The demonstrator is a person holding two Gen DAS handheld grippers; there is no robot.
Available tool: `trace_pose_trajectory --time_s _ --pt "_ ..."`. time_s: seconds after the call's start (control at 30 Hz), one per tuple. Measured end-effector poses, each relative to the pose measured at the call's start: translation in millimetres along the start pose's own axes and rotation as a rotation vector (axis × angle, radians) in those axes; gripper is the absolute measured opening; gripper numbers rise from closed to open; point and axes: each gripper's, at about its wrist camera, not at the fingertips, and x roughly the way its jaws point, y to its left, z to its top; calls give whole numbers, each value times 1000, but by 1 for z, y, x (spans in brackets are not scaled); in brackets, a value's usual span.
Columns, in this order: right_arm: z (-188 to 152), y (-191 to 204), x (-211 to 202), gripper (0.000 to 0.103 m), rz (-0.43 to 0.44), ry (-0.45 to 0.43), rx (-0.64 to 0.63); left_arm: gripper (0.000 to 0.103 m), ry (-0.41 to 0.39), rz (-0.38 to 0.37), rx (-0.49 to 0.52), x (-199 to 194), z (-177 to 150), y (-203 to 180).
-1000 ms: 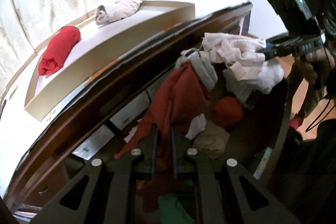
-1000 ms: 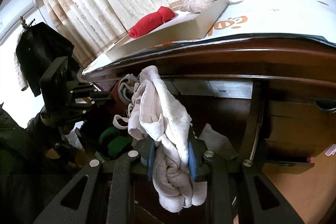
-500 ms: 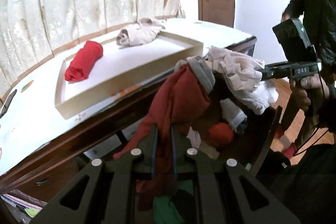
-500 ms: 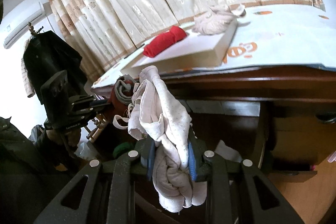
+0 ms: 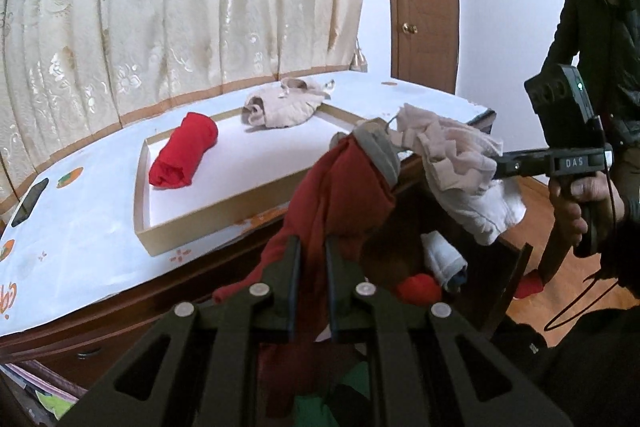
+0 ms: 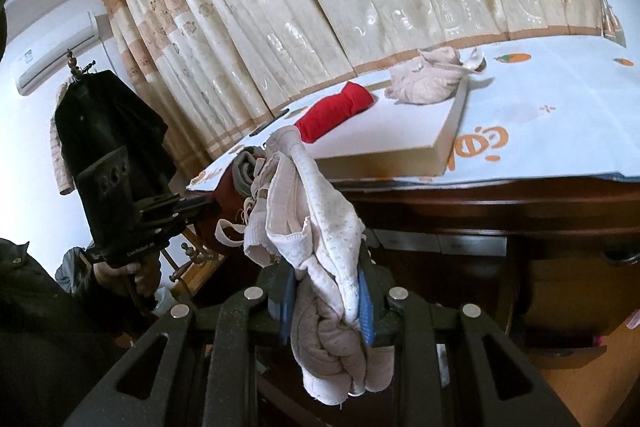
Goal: Take underwear out of drawer
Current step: 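Lift the dark red garment out of the drawer with the left gripper while the right holds the pink underwear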
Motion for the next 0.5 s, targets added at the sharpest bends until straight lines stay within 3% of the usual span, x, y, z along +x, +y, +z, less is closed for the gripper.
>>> trace_pose_trajectory --time_s 0.5 --pt "22 8 9 28 13 -51 -19 8 -58 11 -24 -1 18 1"
